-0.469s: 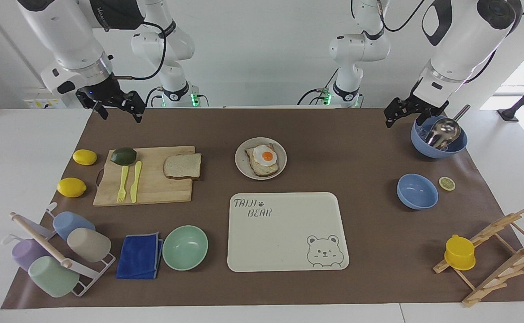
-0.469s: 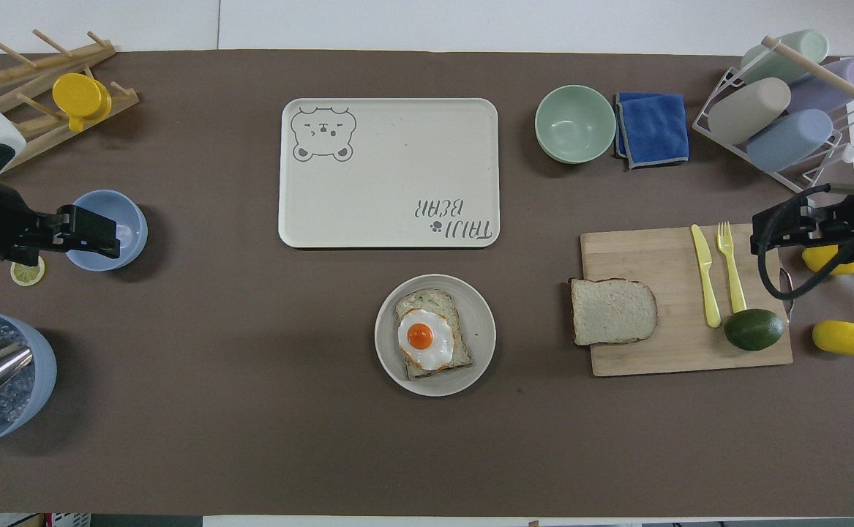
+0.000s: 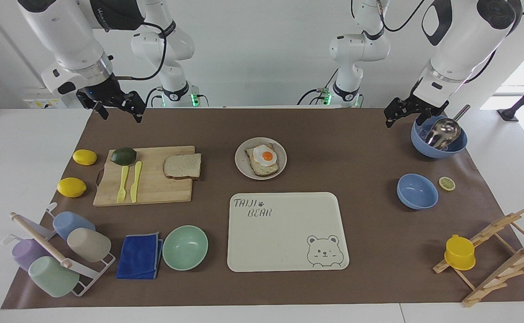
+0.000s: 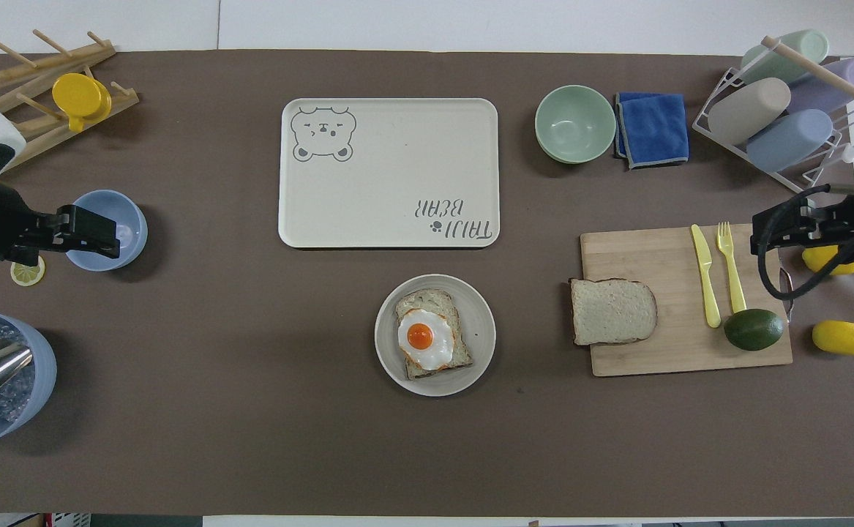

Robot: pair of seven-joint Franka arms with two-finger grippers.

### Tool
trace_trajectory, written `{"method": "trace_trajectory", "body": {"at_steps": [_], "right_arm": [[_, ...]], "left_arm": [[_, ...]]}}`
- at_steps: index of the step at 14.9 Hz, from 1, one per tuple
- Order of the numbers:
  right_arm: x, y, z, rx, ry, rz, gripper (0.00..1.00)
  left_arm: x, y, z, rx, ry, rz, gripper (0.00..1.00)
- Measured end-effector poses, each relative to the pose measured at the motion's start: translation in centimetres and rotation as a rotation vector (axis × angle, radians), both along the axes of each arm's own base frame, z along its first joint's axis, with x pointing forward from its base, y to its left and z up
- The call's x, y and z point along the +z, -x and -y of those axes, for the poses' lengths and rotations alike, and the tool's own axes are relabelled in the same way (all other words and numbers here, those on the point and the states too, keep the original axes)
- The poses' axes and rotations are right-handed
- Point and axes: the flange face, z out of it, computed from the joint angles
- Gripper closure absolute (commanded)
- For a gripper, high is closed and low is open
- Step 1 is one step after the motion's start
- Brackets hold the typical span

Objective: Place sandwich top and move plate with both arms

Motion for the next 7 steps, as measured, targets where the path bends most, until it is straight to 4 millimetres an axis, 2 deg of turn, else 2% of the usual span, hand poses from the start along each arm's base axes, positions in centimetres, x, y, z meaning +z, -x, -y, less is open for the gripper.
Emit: {"method": "trace_trajectory", "body": {"at_steps": [4,6,7], "right_arm": [[-0.4,0.4,-0.5,0.042,-0.004,-0.029,0.00],[-1.2,0.2,-2.3,0.097,-0.007,-0.009,0.00],[-2.4,0.1,-4.0,0.128,-0.007,-0.005,0.00]], "left_arm": [[0.0,0.0,0.0,0.000,0.000,0.000,0.00],[0.0,0.0,0.0,0.000,0.000,0.000,0.00],[0.0,0.0,0.0,0.000,0.000,0.000,0.00]]}}
